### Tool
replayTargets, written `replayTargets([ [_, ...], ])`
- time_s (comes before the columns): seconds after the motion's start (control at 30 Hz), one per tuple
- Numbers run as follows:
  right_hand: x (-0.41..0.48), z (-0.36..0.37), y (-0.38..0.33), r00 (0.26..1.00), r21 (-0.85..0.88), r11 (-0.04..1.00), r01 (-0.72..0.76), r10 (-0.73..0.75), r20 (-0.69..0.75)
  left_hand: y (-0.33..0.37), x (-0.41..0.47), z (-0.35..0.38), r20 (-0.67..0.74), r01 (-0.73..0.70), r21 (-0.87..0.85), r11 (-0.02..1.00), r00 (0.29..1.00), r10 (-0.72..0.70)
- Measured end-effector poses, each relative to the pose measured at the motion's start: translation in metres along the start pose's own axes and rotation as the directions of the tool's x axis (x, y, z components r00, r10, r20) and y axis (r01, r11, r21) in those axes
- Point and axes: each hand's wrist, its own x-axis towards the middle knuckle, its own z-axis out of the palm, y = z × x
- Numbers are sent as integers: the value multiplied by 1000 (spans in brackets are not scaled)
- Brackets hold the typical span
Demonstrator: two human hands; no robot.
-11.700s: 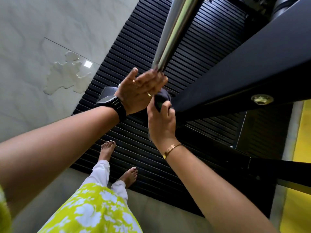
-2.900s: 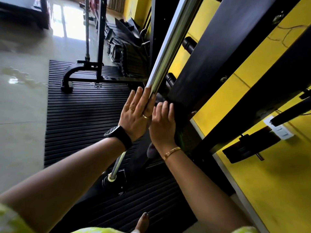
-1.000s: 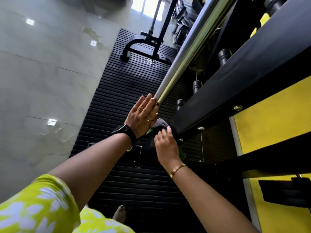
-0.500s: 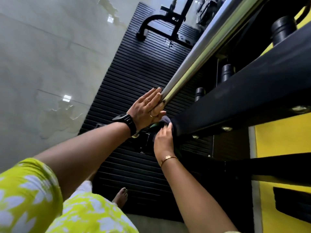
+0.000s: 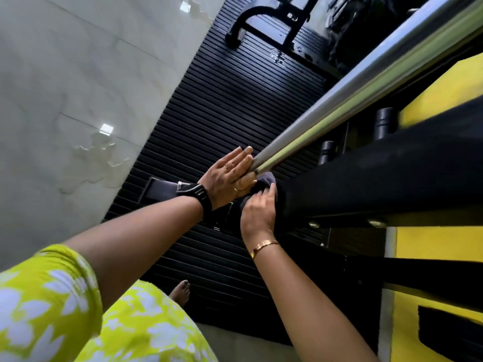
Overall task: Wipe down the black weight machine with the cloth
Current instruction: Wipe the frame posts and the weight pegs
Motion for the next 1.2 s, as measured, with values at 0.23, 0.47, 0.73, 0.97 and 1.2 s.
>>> replayTargets([
  [0.23, 31, 25, -42, 962, 4, 990, 142, -139, 234, -4, -25, 9, 62, 59, 74, 996, 996, -64],
  [0.47, 16, 2, -11, 955, 238, 967, 92, -153, 253, -1, -31, -3, 151, 62, 101, 993, 985, -77],
  [0.73, 50, 23, -38, 978, 43, 997, 61, -68, 199, -5, -47, 10, 138, 79, 65, 995, 987, -88],
  [0.97, 92, 71, -88, 965, -12, 993, 119, -113, 238, -15, -83, 33, 58, 57, 100, 993, 996, -63],
  [1.2, 105, 104, -125, 963, -41, 986, 160, -147, 225, -15, -118, 50, 59, 124, 57, 991, 990, -128],
])
